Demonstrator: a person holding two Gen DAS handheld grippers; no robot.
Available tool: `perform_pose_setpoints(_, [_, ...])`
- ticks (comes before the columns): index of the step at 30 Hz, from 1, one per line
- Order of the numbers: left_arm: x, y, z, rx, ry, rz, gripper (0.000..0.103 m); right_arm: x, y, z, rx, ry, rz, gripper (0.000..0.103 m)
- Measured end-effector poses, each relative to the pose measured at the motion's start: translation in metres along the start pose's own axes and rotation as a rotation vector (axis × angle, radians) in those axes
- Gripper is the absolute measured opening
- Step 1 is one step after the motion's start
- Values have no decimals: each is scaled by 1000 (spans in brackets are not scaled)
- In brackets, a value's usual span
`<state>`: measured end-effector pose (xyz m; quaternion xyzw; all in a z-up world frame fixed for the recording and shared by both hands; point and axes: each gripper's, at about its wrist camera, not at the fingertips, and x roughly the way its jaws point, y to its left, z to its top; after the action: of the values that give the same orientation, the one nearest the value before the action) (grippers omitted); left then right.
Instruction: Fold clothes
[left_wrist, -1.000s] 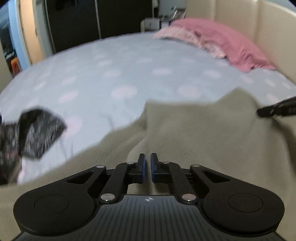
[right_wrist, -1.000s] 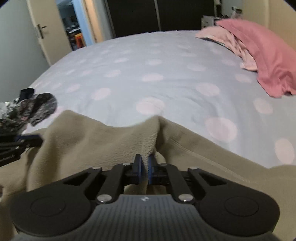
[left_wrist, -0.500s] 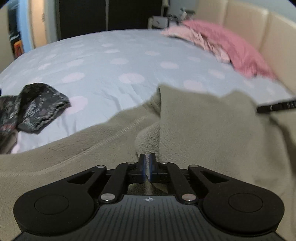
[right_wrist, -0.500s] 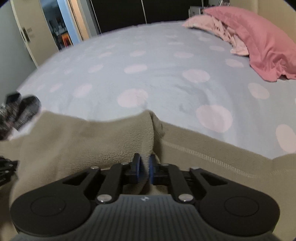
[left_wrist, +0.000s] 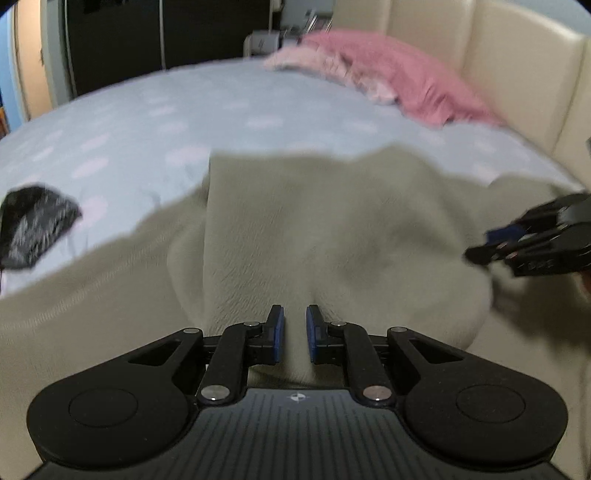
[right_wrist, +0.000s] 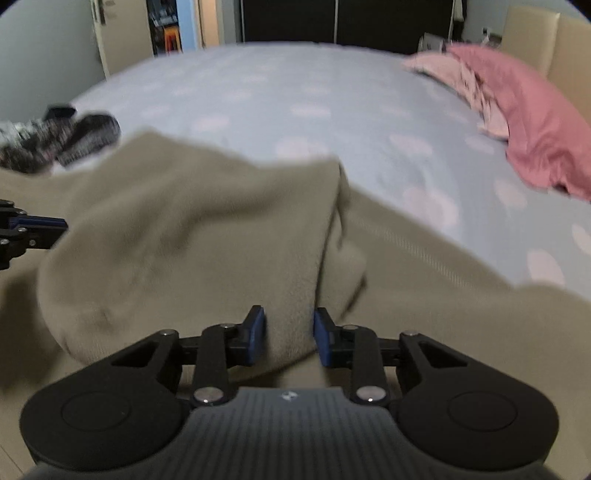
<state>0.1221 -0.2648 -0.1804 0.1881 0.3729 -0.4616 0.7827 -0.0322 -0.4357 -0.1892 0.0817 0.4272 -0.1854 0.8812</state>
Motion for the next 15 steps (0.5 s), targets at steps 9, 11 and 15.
perform_pose_setpoints(9, [-13,3,2,-37,-18,-1,17,-5,-14,-2,58,0,40,33])
perform_pose_setpoints(11, [-22,13,8,-60,-55,7,31,-13,-21,3,112,-17,69,38])
perform_pose_setpoints(15, [-26,39,25,-124,-79,67,43,-20,-38,16,220,-47,144,57])
